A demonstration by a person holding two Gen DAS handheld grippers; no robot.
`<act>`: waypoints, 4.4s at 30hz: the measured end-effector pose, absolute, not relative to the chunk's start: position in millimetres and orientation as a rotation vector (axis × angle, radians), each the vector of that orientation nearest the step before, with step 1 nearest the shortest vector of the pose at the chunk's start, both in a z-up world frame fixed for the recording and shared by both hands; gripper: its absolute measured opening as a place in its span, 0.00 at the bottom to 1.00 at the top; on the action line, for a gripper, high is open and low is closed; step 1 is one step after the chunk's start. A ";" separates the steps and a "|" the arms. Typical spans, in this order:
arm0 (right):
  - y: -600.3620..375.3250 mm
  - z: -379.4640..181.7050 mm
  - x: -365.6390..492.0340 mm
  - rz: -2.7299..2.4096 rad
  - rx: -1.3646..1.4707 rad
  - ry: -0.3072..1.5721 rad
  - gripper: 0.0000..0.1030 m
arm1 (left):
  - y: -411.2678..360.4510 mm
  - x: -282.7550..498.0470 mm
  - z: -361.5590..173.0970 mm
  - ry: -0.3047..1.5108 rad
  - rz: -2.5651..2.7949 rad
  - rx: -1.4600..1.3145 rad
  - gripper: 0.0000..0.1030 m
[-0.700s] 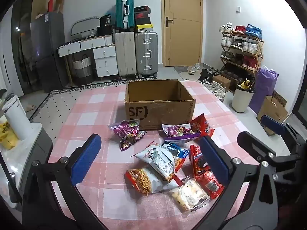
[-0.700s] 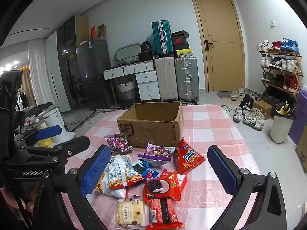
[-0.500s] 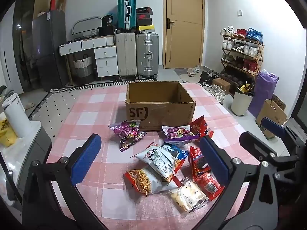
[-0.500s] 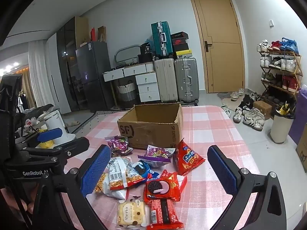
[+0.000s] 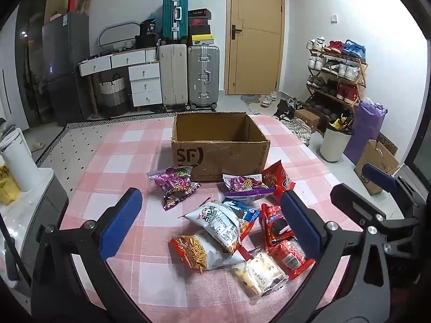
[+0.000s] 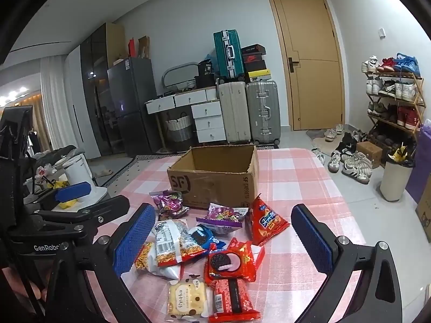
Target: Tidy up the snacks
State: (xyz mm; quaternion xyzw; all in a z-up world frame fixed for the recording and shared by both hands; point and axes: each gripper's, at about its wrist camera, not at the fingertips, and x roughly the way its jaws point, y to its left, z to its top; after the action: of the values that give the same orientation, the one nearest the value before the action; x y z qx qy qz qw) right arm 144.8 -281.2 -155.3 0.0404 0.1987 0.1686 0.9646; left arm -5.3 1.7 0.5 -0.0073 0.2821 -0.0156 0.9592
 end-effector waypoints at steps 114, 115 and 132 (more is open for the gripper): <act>-281.4 -247.6 214.7 0.451 0.161 0.553 1.00 | 65.6 118.9 -189.6 0.996 -0.480 -0.493 0.42; -280.2 -247.7 215.3 0.453 0.158 0.554 1.00 | 63.3 122.7 -191.6 0.999 -0.482 -0.491 0.40; -269.0 -234.3 205.9 0.468 0.134 0.534 1.00 | 57.8 101.2 -146.6 0.938 -0.500 -0.453 0.36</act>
State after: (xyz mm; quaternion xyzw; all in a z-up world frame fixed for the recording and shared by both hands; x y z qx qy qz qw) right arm 205.9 -269.0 -234.3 0.0657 0.2612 0.2290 0.9354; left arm 101.2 57.8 -146.6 -0.2142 0.4435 -0.2364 0.8376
